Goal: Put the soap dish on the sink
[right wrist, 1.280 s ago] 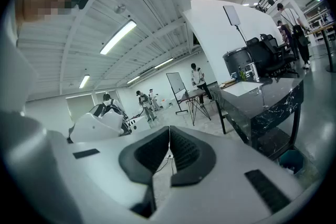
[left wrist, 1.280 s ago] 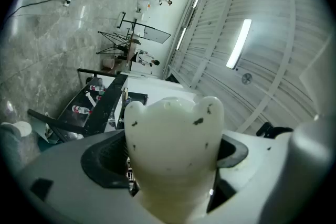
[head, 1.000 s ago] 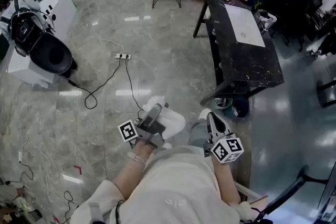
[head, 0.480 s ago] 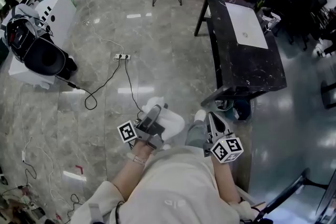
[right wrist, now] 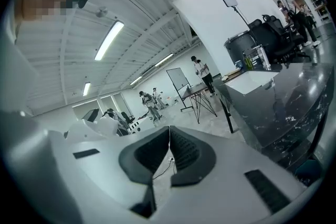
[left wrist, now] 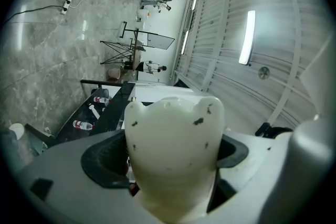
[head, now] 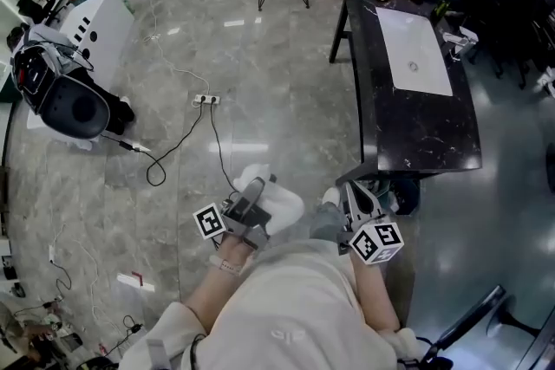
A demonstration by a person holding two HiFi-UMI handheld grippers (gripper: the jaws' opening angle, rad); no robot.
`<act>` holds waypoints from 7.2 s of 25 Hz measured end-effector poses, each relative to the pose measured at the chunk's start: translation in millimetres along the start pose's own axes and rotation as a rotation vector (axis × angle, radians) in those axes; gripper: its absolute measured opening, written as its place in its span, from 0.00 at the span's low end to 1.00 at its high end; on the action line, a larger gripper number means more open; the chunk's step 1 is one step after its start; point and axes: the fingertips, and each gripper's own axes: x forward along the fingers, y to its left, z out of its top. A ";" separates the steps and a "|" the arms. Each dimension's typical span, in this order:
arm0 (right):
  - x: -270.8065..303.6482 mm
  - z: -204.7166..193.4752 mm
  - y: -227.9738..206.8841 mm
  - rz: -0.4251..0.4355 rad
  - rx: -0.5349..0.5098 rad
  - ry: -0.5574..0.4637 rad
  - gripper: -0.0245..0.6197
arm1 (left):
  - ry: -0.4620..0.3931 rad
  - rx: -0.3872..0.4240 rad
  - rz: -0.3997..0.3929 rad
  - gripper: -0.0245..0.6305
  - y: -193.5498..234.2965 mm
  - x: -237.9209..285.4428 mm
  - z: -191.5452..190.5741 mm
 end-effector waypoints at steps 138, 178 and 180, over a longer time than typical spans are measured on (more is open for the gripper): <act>-68.9 67.0 -405.4 -0.828 0.396 -0.318 0.07 | 2.604 1.825 -0.220 0.82 387.3 455.2 -273.6; -42.5 123.4 -381.2 -0.748 0.288 -0.332 0.07 | 2.079 1.763 -0.191 0.85 266.3 497.1 -259.3; -35.6 130.4 -377.7 -0.727 0.270 -0.319 0.07 | 2.033 1.755 -0.156 0.85 258.6 499.1 -247.1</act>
